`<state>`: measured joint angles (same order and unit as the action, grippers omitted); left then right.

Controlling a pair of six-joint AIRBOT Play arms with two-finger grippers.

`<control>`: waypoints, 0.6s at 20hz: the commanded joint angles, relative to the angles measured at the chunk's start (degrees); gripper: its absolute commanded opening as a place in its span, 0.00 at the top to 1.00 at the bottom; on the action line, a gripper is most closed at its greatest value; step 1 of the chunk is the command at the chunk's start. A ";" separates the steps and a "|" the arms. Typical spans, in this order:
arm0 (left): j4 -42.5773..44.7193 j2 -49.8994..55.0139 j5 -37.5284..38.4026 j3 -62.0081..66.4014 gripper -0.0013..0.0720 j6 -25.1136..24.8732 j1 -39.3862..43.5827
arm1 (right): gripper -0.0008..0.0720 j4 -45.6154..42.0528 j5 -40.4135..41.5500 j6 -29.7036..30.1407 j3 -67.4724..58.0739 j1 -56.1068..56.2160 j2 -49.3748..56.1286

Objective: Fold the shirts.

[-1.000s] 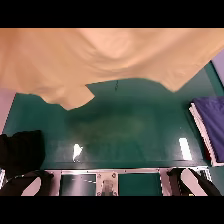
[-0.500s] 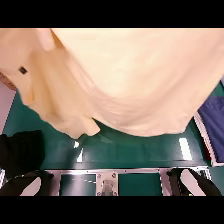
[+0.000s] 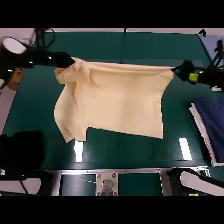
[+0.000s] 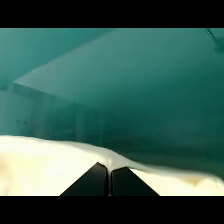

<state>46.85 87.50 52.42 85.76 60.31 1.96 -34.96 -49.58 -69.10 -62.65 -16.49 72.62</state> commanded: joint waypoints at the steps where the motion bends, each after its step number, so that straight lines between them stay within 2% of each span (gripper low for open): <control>1: -9.42 11.06 -8.48 -0.87 0.95 -7.21 0.55 | 0.97 0.04 4.15 0.81 -1.22 1.09 12.07; 4: -11.10 14.47 -9.03 -0.90 0.95 -8.28 0.35 | 0.96 0.00 3.65 0.81 -1.46 1.49 16.79; 5: -10.60 14.45 -8.74 -0.87 0.95 -8.28 0.00 | 0.93 -0.11 2.99 0.81 -1.42 1.25 17.07; 6: -10.25 14.03 -7.85 -0.70 0.90 -8.26 -0.74 | 0.76 -0.13 1.70 0.79 -1.60 0.39 16.92; 7: -10.03 13.66 -5.68 -0.02 0.50 -8.24 -1.75 | 0.71 -0.17 -0.31 0.79 -2.23 -0.81 16.76; 8: -9.86 13.46 -2.29 1.33 0.18 -7.76 -3.21 | 0.71 -0.20 -3.65 0.79 -3.08 -2.71 16.52; 10: -9.70 13.40 8.66 5.40 0.16 -5.97 -7.45 | 0.72 -1.05 -11.41 0.79 -3.43 -7.13 15.30; 12: -9.57 13.40 18.88 8.92 0.16 -4.11 -12.15 | 0.72 -5.84 -19.65 0.55 -2.56 -10.56 13.90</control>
<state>37.36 100.66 57.45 90.70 54.06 -5.21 -36.67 -57.87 -68.34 -65.45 -22.65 87.55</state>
